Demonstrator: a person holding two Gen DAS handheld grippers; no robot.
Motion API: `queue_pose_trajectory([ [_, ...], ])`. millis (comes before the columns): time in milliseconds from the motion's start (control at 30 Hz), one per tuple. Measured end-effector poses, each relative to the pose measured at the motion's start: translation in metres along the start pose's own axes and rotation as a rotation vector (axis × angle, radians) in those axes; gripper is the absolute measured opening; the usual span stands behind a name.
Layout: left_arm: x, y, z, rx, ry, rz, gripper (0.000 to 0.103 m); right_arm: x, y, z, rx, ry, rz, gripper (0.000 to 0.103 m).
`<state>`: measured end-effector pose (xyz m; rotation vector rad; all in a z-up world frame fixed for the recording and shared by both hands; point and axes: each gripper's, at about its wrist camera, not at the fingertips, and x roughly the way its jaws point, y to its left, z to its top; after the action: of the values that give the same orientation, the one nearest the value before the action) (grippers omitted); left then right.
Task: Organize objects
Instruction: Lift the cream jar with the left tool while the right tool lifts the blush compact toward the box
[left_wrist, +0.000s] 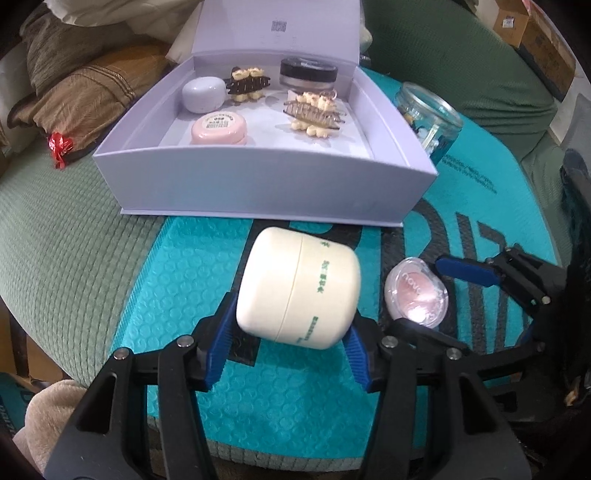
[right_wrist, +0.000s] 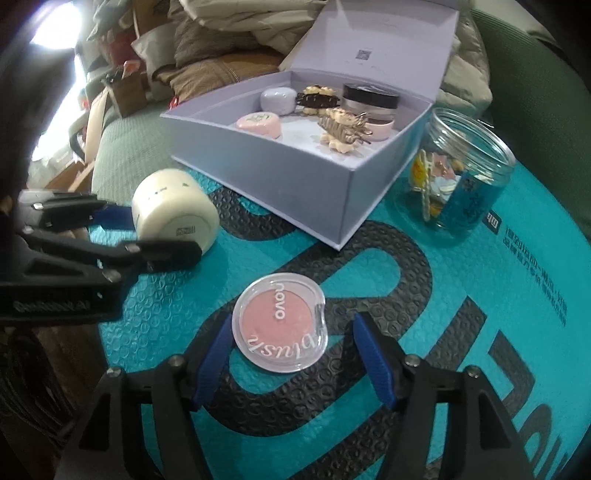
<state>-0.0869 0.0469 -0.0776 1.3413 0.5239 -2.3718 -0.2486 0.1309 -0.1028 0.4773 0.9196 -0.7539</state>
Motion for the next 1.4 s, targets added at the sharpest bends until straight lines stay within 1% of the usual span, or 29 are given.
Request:
queue_pose_trajectory([
  [67,0.001,-0.002,0.0,0.013,-0.008,0.02,0.055,0.001,0.0,0.0,-0.003,-0.006,0.0,0.07],
  [367,0.006,-0.007,0.002,0.045,-0.023,0.064,0.059,0.003,-0.002,0.002,0.004,-0.015,0.017,0.071],
  [400,0.006,-0.007,0.001,0.035,-0.029,0.073,0.059,0.003,-0.002,0.002,0.006,-0.017,0.015,0.069],
  [467,0.007,-0.007,0.001,0.036,-0.033,0.072,0.059,0.003,-0.002,0.002,0.009,-0.022,0.014,0.061],
  [500,0.007,-0.007,0.001,0.036,-0.036,0.071,0.059,0.002,-0.002,0.002,0.008,-0.027,0.015,0.051],
  [633,0.005,-0.009,0.0,0.04,-0.043,0.058,0.049,0.001,-0.002,0.002,0.006,-0.028,0.018,0.051],
  [1033,-0.003,-0.012,-0.002,0.041,-0.036,0.044,0.048,-0.007,0.0,0.0,-0.003,-0.024,0.012,0.051],
  [1200,-0.016,-0.016,-0.003,0.061,-0.062,0.05,0.047,-0.02,0.006,0.001,-0.022,-0.043,0.014,0.051],
  [1400,-0.024,-0.018,-0.004,0.058,-0.055,0.038,0.047,-0.037,0.013,0.001,-0.045,-0.066,0.005,0.051],
])
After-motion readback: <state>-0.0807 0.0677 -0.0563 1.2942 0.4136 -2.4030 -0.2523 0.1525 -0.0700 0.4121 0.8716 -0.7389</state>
